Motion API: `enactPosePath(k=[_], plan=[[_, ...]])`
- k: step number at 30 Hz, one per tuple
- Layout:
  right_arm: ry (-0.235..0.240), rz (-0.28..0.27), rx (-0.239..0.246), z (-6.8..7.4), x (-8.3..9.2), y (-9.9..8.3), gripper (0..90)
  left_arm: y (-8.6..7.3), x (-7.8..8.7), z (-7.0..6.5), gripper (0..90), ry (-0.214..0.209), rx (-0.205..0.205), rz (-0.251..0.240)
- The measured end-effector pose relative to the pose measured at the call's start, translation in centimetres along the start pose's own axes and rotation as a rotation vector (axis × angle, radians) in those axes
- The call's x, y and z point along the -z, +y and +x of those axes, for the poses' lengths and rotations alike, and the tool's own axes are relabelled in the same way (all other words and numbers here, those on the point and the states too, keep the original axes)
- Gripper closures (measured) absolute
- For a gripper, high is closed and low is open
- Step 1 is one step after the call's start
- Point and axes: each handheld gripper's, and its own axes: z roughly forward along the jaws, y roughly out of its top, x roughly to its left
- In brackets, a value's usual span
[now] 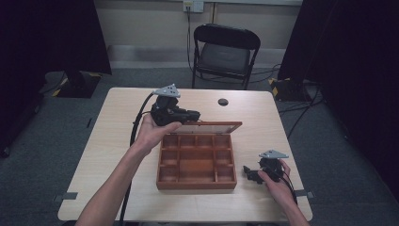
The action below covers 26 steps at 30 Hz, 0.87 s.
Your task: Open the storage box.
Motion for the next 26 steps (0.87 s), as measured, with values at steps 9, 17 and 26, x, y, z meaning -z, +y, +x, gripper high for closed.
enactPosePath(k=[9, 17, 26], plan=[[0.0, 0.0, 0.0, 0.0, 0.0, 0.0, 7.5, 0.0, 0.0, -0.01, 86.0, 0.001, 0.002, 0.0], [0.0, -0.001, 0.001, -0.01, -0.01, 0.0, 7.5, 0.03, 0.0, 0.03, 85.9, 0.001, 0.008, 0.001], [0.0, 0.0, 0.0, 0.0, 0.0, 0.0, 7.5, 0.06, 0.0, 0.05, 86.0, 0.002, 0.006, 0.002]])
